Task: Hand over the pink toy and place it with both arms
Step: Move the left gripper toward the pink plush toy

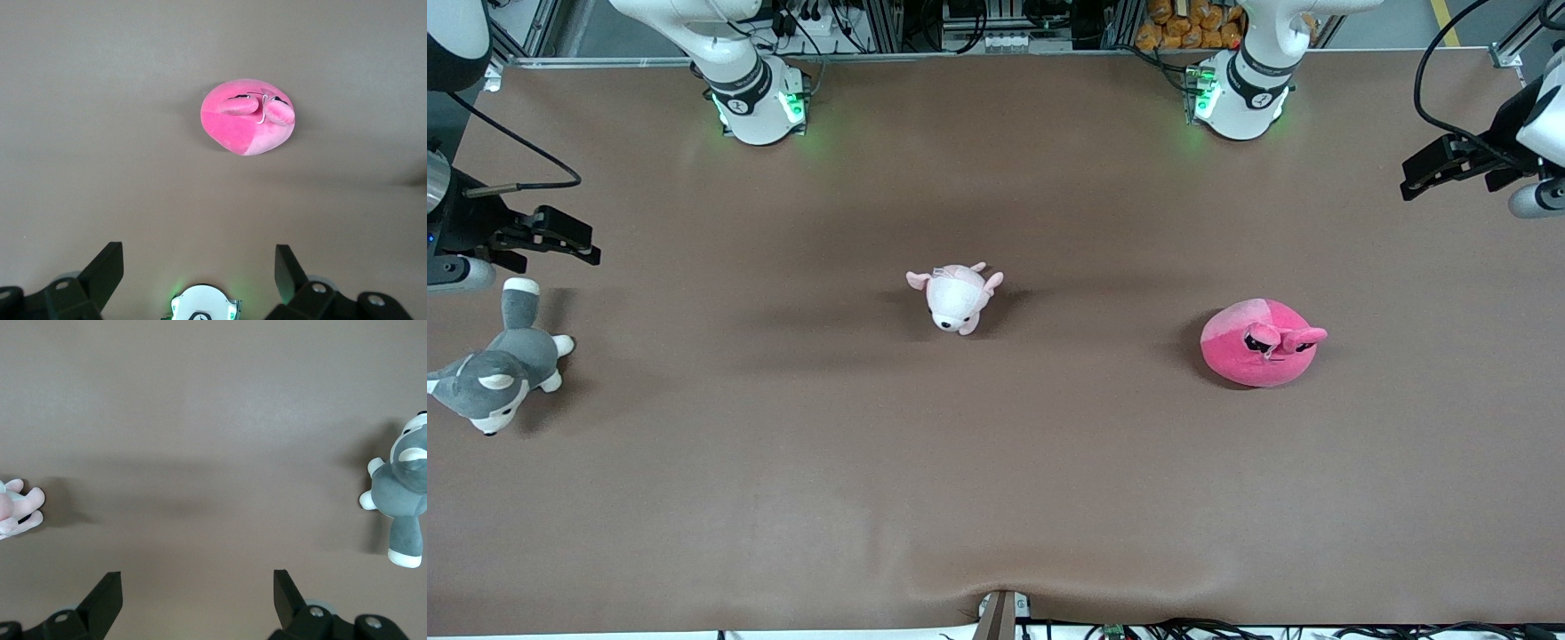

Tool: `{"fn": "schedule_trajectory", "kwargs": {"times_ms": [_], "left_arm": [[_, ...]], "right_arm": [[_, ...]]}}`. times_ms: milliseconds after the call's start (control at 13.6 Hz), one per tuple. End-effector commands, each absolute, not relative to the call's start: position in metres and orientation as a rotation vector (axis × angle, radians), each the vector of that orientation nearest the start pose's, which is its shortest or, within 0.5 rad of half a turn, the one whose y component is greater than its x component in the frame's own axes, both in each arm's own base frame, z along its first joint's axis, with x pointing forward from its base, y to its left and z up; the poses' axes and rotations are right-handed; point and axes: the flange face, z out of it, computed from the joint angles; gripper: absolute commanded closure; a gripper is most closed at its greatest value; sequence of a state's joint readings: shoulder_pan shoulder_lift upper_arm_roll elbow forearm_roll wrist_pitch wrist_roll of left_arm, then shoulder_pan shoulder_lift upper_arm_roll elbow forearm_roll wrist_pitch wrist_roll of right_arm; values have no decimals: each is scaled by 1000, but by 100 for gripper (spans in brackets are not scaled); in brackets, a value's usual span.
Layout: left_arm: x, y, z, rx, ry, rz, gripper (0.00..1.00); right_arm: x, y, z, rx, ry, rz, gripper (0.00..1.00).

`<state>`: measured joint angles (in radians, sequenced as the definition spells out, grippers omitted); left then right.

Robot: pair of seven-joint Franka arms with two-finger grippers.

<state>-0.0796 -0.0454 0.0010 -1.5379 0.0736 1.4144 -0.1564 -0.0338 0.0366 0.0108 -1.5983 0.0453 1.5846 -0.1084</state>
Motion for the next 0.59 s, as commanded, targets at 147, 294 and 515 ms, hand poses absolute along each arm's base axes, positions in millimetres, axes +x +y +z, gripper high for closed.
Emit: {"fn": "schedule_trajectory", "kwargs": {"times_ms": [147,294,515], "left_arm": [[527,-23,655,-3039,-171,86,0],[530,-16,646,-3039,-190,76,0],[535,-7,636,-3039,-220,63,0]], "right_arm": [[562,-9,595,-3084,-149,77,0],[561,-6,595,-3083,-157,87,0],[561,-3,595,-3082,-164,87,0]]}}
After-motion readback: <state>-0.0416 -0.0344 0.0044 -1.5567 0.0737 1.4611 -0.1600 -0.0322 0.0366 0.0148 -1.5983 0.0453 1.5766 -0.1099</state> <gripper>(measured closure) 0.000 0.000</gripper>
